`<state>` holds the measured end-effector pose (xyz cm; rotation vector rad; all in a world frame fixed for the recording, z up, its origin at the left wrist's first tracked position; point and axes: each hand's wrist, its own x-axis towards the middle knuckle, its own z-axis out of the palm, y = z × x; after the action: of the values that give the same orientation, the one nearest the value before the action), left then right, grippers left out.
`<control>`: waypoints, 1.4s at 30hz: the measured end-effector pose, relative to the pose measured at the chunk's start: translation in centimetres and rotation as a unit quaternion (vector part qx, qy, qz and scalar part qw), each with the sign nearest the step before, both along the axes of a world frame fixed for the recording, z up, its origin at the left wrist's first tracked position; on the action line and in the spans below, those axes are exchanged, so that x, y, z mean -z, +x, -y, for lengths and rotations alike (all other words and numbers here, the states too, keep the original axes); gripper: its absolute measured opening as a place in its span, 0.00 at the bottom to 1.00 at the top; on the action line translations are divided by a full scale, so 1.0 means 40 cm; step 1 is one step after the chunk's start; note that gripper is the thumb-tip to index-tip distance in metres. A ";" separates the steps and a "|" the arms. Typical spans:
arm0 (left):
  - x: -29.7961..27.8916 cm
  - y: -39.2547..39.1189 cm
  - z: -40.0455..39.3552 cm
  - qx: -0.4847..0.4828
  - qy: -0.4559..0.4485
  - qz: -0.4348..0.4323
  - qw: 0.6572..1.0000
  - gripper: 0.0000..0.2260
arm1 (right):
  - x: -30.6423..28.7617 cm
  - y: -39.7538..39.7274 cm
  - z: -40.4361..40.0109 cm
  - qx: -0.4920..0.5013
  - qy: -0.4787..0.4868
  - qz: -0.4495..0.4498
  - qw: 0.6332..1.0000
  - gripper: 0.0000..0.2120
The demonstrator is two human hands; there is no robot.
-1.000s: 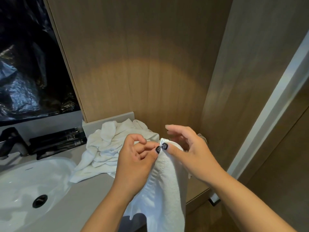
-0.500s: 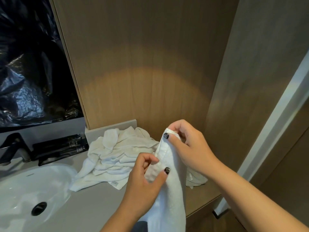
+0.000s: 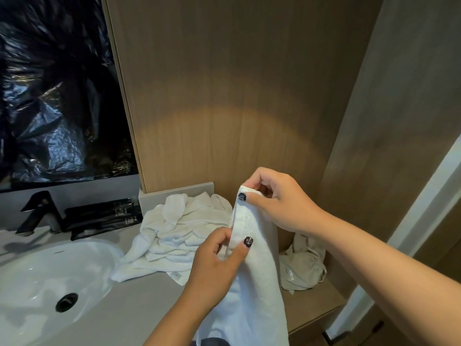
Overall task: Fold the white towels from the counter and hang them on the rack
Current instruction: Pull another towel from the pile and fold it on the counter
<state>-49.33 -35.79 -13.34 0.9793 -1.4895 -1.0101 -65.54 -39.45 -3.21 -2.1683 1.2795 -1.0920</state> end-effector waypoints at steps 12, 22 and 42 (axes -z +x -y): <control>0.052 0.126 0.018 -0.057 0.017 0.226 0.972 0.24 | 0.046 -0.170 0.121 0.218 -0.003 0.146 0.965 0.05; 0.019 0.307 0.011 -0.077 -0.017 0.316 0.945 0.33 | 0.105 -0.235 0.119 0.313 0.064 0.289 0.902 0.04; 0.013 0.402 -0.038 -0.259 0.067 0.011 0.963 0.14 | 0.212 -0.189 0.023 0.254 0.060 0.245 0.934 0.04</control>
<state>-33.24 -34.27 -13.86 1.3898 -1.1004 -0.7220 -73.11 -40.36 -11.69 -1.3664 1.6349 -1.5754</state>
